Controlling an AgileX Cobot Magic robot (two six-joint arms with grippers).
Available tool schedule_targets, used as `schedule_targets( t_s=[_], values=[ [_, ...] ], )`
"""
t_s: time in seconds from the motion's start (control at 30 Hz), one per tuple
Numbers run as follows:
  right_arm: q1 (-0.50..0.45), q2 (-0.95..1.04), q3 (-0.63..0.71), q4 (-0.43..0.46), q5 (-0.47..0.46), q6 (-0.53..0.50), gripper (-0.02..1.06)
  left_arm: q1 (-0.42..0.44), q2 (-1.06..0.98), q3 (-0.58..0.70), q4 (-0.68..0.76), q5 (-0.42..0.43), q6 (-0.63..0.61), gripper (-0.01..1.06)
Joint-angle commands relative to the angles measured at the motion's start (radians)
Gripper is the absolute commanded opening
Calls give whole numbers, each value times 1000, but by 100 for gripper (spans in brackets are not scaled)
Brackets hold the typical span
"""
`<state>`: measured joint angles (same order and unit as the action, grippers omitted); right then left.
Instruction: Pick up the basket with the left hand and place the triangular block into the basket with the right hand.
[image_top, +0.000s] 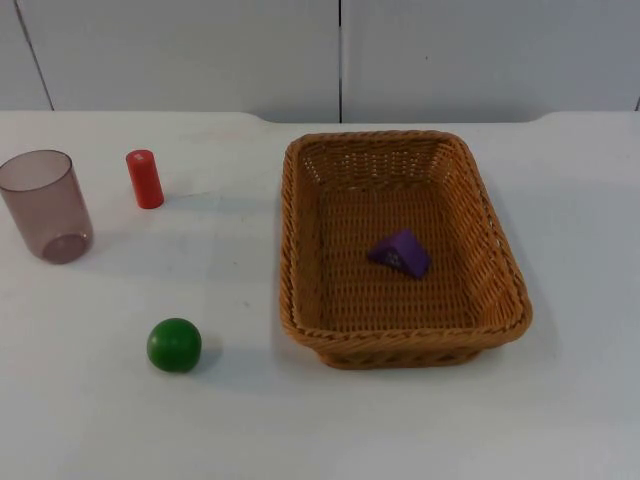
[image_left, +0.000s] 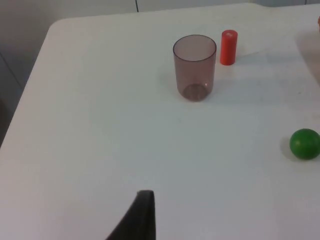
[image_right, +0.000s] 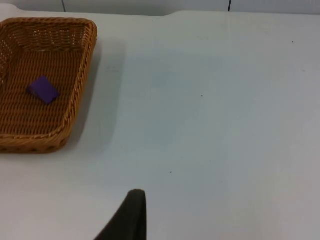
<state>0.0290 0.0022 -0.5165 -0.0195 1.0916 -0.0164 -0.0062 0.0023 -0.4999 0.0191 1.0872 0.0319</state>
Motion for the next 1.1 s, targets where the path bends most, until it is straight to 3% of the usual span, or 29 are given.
schedule_targets(
  t_s=[0.0,1.07],
  values=[
    [6,-2,3,-3,-13,4,105,-6,-2,5,-7,-12,-10,105],
    [6,-2,2,-5,-13,4,105,-4,-2,5,22,-12,-57,105]
  ],
)
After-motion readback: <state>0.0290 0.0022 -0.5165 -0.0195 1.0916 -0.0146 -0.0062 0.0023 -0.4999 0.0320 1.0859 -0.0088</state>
